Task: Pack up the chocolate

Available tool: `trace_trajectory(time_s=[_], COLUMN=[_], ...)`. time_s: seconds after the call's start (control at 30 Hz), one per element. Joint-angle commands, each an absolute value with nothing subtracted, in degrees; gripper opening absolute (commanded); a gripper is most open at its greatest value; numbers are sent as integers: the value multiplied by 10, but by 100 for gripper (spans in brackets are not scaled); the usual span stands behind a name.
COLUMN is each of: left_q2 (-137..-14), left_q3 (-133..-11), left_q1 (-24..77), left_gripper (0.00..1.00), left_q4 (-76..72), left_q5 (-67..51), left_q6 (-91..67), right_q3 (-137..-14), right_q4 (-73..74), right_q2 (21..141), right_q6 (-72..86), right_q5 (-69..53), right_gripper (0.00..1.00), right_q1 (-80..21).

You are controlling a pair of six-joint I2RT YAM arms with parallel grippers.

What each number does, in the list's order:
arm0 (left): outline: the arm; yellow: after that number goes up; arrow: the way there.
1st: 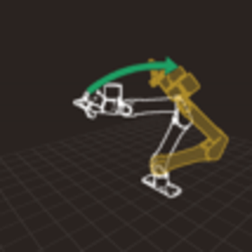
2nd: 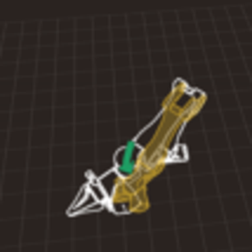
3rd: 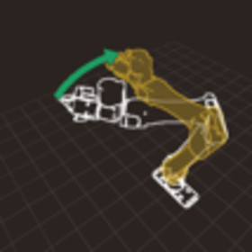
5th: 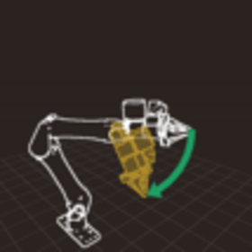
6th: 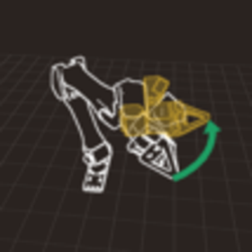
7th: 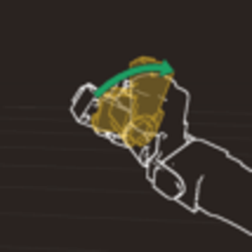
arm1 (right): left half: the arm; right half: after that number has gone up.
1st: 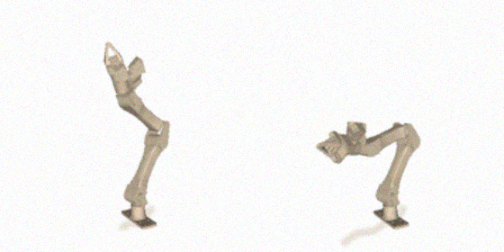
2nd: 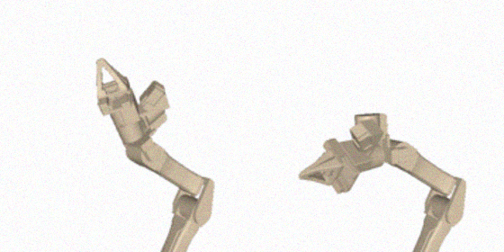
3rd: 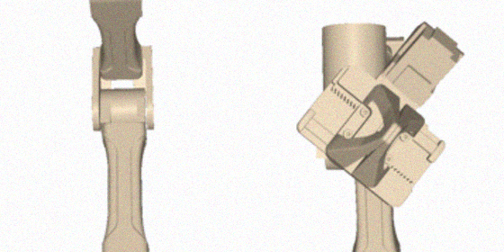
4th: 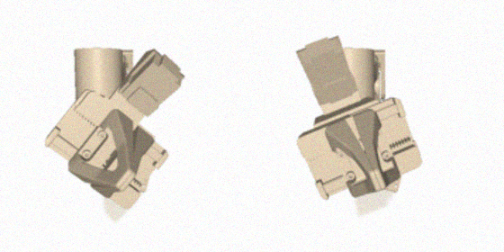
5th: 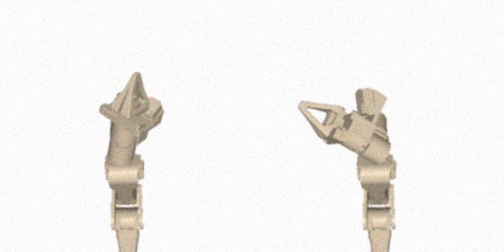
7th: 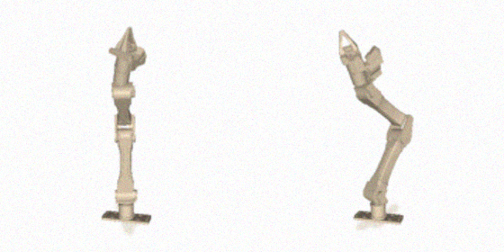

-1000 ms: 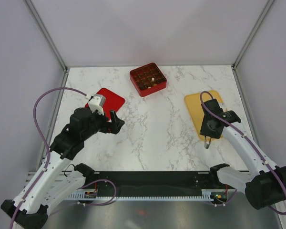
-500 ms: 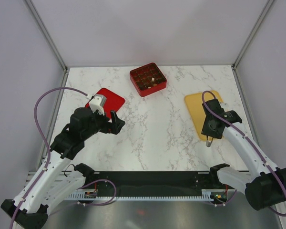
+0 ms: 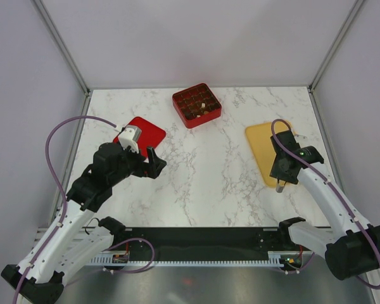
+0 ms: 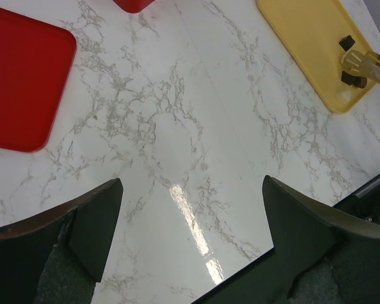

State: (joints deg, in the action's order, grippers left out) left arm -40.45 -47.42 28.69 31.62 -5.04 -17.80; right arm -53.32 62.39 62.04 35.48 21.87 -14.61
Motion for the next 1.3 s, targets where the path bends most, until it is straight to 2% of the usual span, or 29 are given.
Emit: trace_trajectory(time_s=[0.0, 0.47, 0.8, 1.27], left_q2=[-401, -402, -405, -402], left_q3=[-482, -482, -482, -480], left_q1=[285, 285, 286, 285], left_gripper=[100, 100, 100, 100], left_q4=[304, 302, 303, 304], left_q5=[-58, -57, -55, -47], left_q6=[-160, -159, -159, -159], right_q3=[-521, -475, -482, -573], right_q4=[624, 556, 537, 541], right_q2=[604, 596, 608, 654], right_q6=[373, 370, 351, 313], right_q5=[223, 128, 113, 129], right_gripper=[52, 50, 47, 39], right_q1=[-138, -121, -121, -120])
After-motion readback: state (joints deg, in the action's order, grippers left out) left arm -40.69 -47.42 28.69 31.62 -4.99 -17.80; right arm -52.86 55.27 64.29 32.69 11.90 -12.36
